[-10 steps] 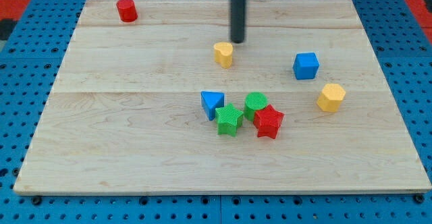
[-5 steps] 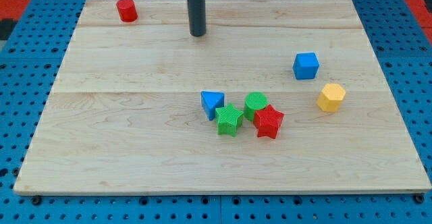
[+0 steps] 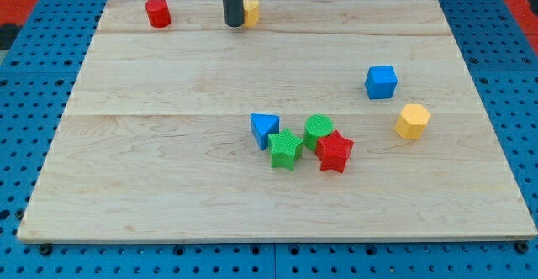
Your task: Push the heart parallel to the red circle
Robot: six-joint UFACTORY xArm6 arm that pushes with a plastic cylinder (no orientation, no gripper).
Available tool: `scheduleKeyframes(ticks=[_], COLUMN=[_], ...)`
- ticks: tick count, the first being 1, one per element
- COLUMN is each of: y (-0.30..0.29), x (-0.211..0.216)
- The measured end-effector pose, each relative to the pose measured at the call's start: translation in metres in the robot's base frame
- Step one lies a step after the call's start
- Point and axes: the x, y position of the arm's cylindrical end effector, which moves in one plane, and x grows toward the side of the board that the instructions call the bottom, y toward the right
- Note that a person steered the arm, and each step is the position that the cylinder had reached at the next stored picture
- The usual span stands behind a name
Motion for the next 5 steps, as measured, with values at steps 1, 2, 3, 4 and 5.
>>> scheduleKeyframes(ticks=[1, 2, 3, 4, 5], y=[-0.005, -0.042, -0.037, -0.038, -0.013], x=[0.000, 0.007, -0.003, -0.034, -0.033])
